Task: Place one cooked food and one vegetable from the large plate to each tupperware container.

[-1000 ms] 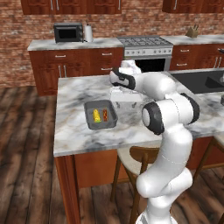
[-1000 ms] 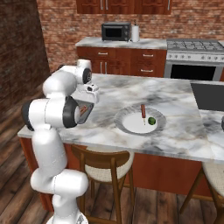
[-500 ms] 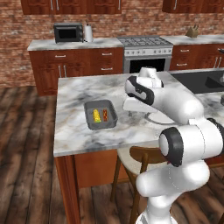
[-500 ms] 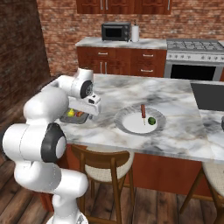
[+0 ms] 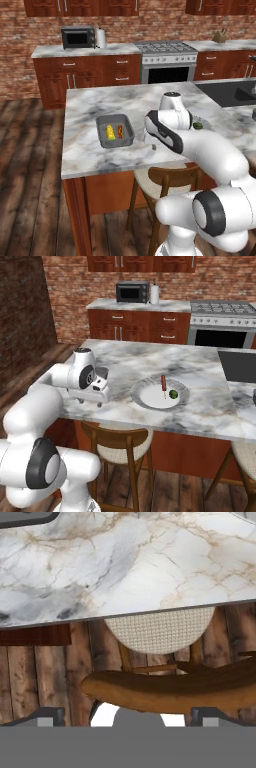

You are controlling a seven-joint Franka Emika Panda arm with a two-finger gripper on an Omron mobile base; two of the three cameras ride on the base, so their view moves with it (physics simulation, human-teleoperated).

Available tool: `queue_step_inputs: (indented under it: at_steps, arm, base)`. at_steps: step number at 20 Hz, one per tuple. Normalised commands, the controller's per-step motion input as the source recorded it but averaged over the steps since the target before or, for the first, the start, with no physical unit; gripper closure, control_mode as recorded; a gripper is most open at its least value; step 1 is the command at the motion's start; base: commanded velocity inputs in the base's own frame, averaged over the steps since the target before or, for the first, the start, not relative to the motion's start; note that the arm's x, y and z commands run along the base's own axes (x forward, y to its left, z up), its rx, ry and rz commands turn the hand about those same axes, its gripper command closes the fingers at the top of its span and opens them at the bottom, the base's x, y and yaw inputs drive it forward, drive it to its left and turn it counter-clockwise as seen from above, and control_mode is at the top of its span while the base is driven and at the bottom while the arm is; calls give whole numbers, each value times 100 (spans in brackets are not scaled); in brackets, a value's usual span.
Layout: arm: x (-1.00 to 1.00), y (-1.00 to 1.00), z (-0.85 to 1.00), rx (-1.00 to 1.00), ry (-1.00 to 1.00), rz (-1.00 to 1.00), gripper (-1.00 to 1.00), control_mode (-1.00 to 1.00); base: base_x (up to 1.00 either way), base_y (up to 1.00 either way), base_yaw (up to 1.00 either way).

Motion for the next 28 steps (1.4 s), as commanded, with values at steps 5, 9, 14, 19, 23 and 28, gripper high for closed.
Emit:
queue_step_inputs:
  at_steps: [5,9,14,19,23,28]
  arm:
    - [0,0,0,0,0,0,-100,-100]
    - [0,0,0,0,0,0,-100,100]
    - [0,0,0,0,0,0,-100,100]
    - [0,0,0,0,0,0,-100,100]
    - [0,0,0,0,0,0,-100,100]
    - [0,0,0,0,0,0,-100,100]
  base:
    - [0,0,0]
    - [0,-28,3]
    - [0,-69,1]
    - [0,-100,0]
    - [2,-81,0]
    - [8,-45,-6]
